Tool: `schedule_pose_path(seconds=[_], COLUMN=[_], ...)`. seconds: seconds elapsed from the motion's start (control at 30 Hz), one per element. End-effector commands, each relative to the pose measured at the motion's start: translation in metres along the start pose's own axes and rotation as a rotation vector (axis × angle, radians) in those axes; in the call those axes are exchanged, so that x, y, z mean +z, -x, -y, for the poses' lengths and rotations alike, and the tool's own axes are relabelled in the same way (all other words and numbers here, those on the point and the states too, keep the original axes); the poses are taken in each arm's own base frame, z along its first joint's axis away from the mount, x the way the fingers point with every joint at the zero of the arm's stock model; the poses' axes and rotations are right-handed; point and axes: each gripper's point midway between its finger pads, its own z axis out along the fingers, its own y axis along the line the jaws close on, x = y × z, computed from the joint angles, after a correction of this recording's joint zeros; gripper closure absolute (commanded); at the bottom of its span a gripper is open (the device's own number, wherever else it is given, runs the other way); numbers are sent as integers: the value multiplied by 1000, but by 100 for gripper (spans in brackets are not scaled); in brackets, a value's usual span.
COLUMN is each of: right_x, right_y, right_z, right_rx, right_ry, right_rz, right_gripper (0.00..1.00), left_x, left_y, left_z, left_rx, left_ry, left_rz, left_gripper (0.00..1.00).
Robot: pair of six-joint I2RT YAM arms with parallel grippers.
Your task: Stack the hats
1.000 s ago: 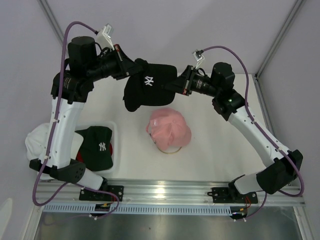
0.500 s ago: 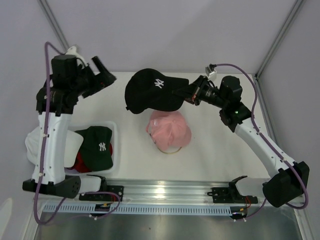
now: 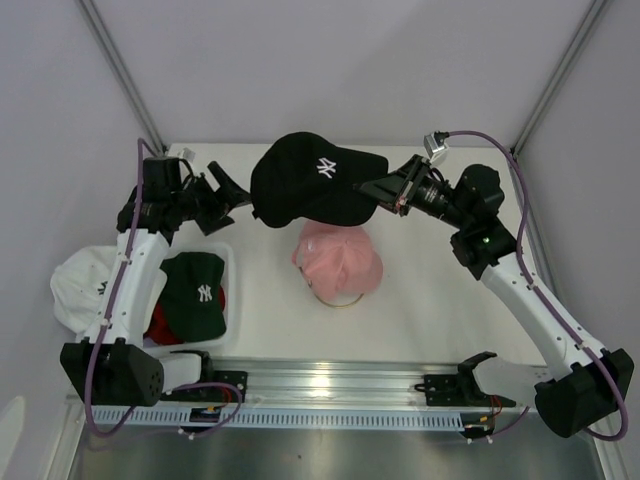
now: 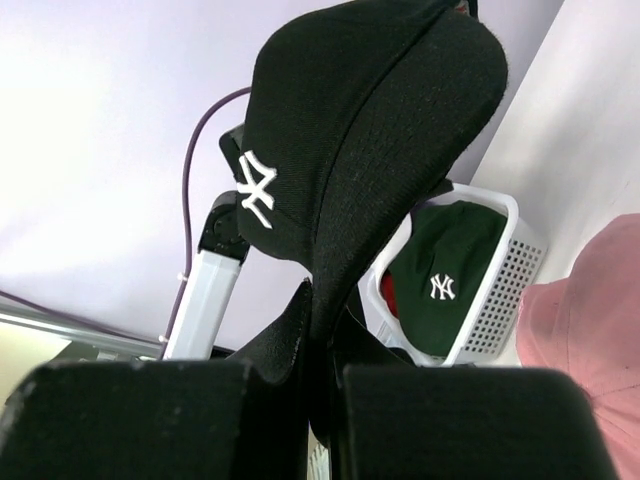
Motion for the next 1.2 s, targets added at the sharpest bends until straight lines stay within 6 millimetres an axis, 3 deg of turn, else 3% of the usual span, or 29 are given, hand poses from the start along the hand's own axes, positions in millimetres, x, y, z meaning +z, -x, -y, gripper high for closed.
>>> schedule_pose_path(seconds=[0.0,0.1,0.2,0.4,0.57,0.7,1.0,1.1,1.17], right_x=[-8,-9,-6,-1,1,2,1,0,0], right_y=[2,5,3,7,7,8,6,4,4], right_z=[-25,-28,-35,-44,-53,-57,-56,-57,-57], right_rx=[-57,-29,-21,-23,-37,-54,-82,-89,-99], right_ry=[80,95,122,146,186,200,186,195,194], right_rz=[16,36,24,68,67,63,54,43,39], right_gripper=[100,100,100,100,100,100,100,100,100], left_x=[-7,-8,-15,-13,-4,4,0,0,-3], left_y=[16,28,27,26,3,-4,-12,-22,-28], left_z=[56,68,87,96,105,110,126,130,131], left_rx=[19,-8,-11,-26,-6,-6,34,53,66], left_ry=[-271,-332,-418,-448,-483,-494,-551,-585,-617], left_rz=[27,12,-31,-88,-177,-215,-249,-288,-311], left_gripper=[11,12,12,14,18,20,47,46,39])
